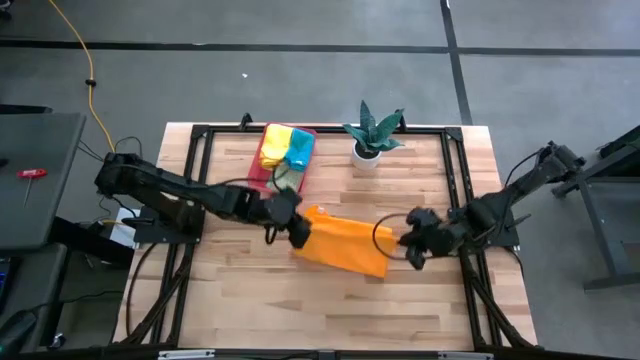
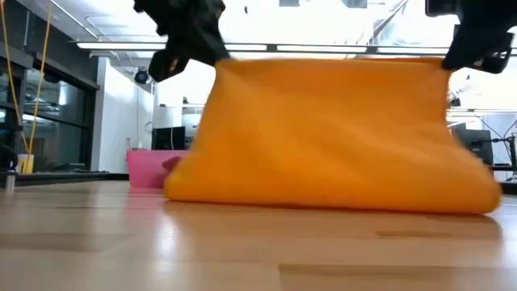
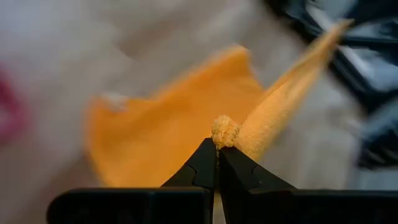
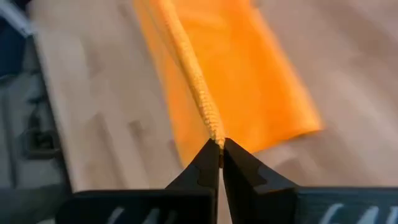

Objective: Fold microfiber towels
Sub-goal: Fold the orange microfiber cloth

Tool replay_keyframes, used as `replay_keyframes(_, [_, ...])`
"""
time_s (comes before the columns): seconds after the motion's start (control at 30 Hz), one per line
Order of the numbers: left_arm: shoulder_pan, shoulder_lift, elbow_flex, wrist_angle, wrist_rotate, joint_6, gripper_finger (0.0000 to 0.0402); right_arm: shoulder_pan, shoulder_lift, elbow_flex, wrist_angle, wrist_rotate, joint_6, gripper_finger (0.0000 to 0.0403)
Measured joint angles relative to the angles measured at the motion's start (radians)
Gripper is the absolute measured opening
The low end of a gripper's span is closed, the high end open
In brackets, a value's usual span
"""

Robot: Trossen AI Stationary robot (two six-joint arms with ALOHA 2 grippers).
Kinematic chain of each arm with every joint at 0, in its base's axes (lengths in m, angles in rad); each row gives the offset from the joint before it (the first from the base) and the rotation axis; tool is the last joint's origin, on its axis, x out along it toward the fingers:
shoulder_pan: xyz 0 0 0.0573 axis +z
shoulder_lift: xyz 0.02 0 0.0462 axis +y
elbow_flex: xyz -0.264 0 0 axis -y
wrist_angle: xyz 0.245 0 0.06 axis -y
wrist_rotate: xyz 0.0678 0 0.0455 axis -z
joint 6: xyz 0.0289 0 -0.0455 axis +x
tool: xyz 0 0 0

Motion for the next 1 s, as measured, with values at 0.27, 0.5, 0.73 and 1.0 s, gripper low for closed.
replay_keyframes(0.27, [0.106,0.040,0.000,0.023,-0.018,0.090,0.0000,-0.107,0.014,0.001,-0.107,-0.042,-0.077,0.0000])
replay_keyframes(0.5, [0.098,0.152,-0.005,0.028,-0.036,0.093,0.0000,-0.167,0.108,0.000,-0.121,-0.061,-0.053,0.0000])
replay_keyframes(0.73, [0.100,0.200,-0.001,0.092,0.007,0.053,0.0000,-0.183,0.142,0.000,-0.090,-0.147,-0.075,0.0000])
replay_keyframes(1.0, [0.072,0.032,0.001,-0.009,0.264,0.072,0.0000,-0.107,0.081,0.002,0.118,-0.419,-0.078,0.0000])
